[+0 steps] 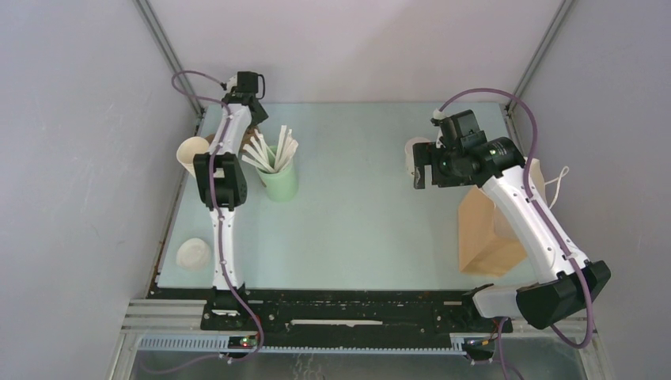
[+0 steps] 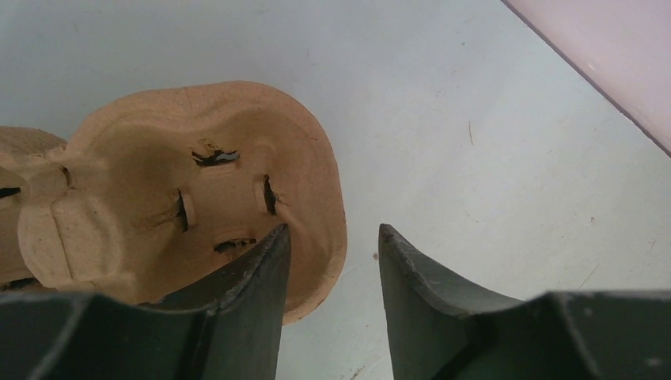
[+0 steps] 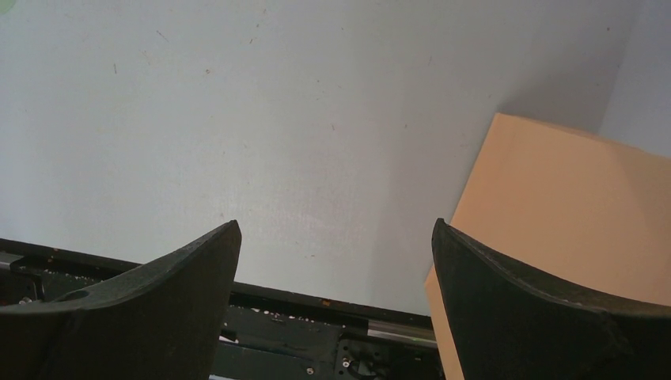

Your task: Pack the takeout coffee

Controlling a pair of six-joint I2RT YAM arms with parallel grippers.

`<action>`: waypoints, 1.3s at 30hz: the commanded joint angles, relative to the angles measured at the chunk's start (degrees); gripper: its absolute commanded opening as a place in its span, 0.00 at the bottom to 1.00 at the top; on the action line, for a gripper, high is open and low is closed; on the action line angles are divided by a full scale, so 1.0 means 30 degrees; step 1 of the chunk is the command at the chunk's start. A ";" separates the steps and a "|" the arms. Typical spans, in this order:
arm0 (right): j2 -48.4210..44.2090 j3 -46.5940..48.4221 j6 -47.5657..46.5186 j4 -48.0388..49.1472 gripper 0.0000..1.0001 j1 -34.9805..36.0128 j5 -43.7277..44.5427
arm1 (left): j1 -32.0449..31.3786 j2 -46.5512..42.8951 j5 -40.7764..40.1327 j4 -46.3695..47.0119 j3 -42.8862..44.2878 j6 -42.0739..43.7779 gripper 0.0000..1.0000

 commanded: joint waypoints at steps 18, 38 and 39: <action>0.0545 0.1048 0.0126 -0.0077 0.99 -0.0204 -0.0780 | 0.0302 -0.0205 0.0569 0.0500 0.0435 0.1226 0.11; 0.0132 0.0566 -0.0022 -0.0045 1.00 -0.0279 -0.0363 | 0.0251 -0.1001 0.2450 0.1251 0.0011 0.0492 0.14; 0.0131 0.0552 -0.0035 -0.0008 1.00 -0.0286 -0.0344 | 0.0204 -0.0998 0.2742 0.1481 0.0010 0.0485 0.14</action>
